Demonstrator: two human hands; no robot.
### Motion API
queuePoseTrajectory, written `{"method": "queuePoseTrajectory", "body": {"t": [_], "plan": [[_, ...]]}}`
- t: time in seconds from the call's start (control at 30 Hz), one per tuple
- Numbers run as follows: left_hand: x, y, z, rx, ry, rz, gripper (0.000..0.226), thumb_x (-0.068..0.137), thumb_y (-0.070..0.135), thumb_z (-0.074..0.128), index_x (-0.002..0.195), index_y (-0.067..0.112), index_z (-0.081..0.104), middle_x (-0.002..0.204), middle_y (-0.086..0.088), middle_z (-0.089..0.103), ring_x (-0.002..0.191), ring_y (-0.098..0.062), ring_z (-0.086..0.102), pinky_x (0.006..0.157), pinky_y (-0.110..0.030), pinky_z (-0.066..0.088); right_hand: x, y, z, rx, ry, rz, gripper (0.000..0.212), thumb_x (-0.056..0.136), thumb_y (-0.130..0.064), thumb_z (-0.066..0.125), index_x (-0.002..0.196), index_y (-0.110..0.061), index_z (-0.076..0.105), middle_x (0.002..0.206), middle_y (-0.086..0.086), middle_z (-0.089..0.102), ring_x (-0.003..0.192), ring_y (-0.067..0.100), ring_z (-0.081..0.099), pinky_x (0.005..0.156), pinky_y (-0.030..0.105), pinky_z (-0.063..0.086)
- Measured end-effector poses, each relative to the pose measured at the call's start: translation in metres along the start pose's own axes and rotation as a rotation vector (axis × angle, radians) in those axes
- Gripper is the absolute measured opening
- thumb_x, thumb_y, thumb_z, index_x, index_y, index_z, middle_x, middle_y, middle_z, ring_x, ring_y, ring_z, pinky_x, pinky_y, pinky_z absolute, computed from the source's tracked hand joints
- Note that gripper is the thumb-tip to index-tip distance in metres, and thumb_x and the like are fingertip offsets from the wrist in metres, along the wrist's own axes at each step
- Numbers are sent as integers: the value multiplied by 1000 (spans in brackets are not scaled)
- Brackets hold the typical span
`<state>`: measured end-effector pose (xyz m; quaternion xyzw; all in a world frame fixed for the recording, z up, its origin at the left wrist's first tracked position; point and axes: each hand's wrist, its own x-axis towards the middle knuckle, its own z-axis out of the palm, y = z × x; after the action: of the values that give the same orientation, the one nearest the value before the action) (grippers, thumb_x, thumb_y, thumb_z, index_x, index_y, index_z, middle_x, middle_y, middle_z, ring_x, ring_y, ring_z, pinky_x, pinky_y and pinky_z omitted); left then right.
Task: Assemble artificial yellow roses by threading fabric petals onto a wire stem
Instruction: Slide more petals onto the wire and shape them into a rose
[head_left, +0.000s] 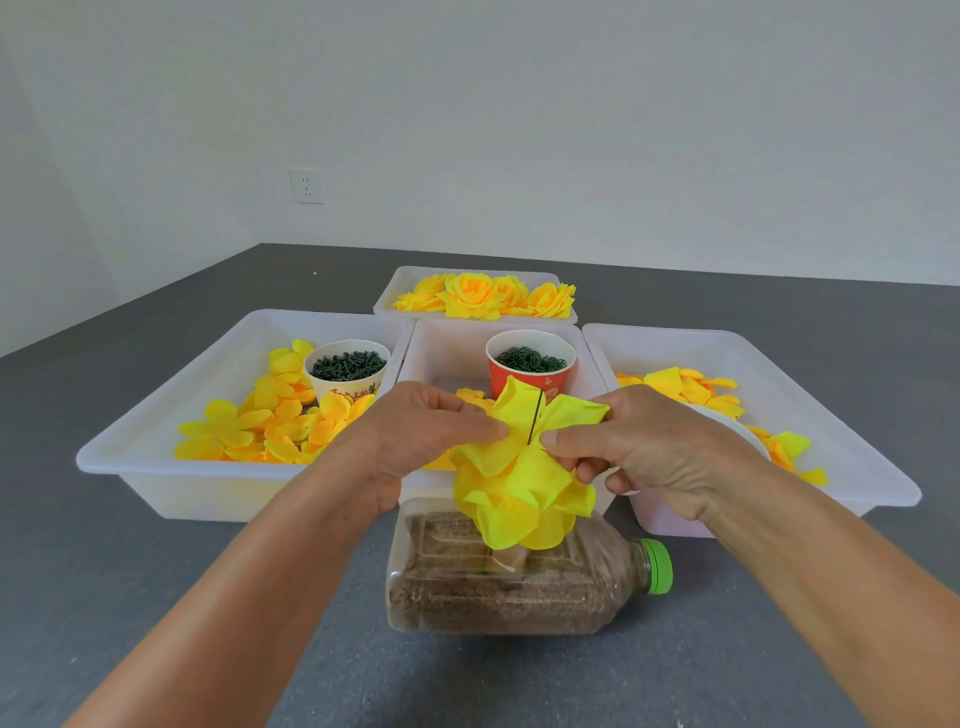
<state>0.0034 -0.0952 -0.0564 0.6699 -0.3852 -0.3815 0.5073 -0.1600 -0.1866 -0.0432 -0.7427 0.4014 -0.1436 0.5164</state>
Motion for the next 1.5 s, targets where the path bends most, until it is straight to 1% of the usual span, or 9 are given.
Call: {"method": "queuePoseTrajectory", "body": {"t": [0.23, 0.37, 0.47, 0.63, 0.87, 1.13, 1.23, 1.3, 1.5], "plan": [[5, 6, 4, -11, 46, -44, 21, 75, 18, 74, 55, 19, 67, 70, 6, 71, 70, -3, 63, 63, -23, 39, -1, -2, 6, -73, 84, -70, 12, 78, -29, 70, 79, -17, 67, 66, -8, 66, 65, 2, 56, 54, 18, 39], [9, 6, 6, -4, 47, -86, 20, 74, 20, 75, 56, 19, 65, 76, 2, 70, 89, -17, 61, 86, -33, 43, -2, -1, 6, -70, 93, -69, 13, 79, -24, 70, 70, -14, 66, 51, -16, 63, 68, 6, 54, 60, 22, 36], [13, 6, 8, 15, 53, -102, 23, 74, 18, 75, 54, 19, 63, 73, 1, 68, 90, -20, 60, 94, -39, 43, -3, -2, 5, -60, 79, -47, 16, 78, -21, 70, 64, -14, 65, 46, -16, 60, 65, 6, 50, 59, 22, 33], [15, 6, 9, 36, 24, -106, 24, 76, 16, 73, 54, 18, 63, 59, 5, 66, 65, -9, 60, 62, -19, 47, -2, -3, 6, -63, 77, -41, 17, 73, -21, 73, 58, -13, 68, 42, -16, 55, 64, 10, 48, 62, 25, 34], [13, 4, 9, 101, 79, -90, 15, 74, 20, 76, 68, 11, 65, 52, 10, 60, 64, -5, 53, 58, -22, 36, 1, -1, 6, -73, 74, -10, 17, 70, -20, 74, 56, -12, 66, 65, -2, 58, 70, 13, 50, 66, 27, 37], [11, 3, 7, 104, 68, -75, 25, 72, 29, 77, 79, 6, 70, 72, 1, 68, 75, -13, 59, 70, -26, 43, 3, 2, 6, -51, 82, 8, 14, 69, -18, 76, 68, -10, 64, 67, 3, 55, 66, 15, 49, 60, 25, 36], [10, 4, 5, 83, 31, -87, 32, 72, 23, 77, 93, 0, 70, 88, -2, 72, 79, -10, 59, 67, -23, 41, 3, 4, 7, 7, 81, 19, 26, 67, -21, 78, 86, -7, 68, 81, 9, 65, 78, 19, 57, 67, 27, 42], [9, 4, 6, 89, 10, -85, 25, 72, 18, 77, 90, 1, 71, 102, -3, 71, 82, -6, 58, 64, -21, 38, 4, 7, 9, 64, 87, 17, 32, 67, -18, 79, 93, -3, 69, 91, 16, 69, 82, 22, 60, 74, 31, 45], [9, 1, 7, 109, -4, -61, 21, 71, 16, 78, 85, 3, 69, 113, -8, 67, 106, -16, 56, 69, -18, 36, 7, 9, 14, 171, 109, 14, 9, 68, -4, 77, 73, -7, 70, 67, 4, 70, 67, 19, 65, 70, 31, 52]]}}
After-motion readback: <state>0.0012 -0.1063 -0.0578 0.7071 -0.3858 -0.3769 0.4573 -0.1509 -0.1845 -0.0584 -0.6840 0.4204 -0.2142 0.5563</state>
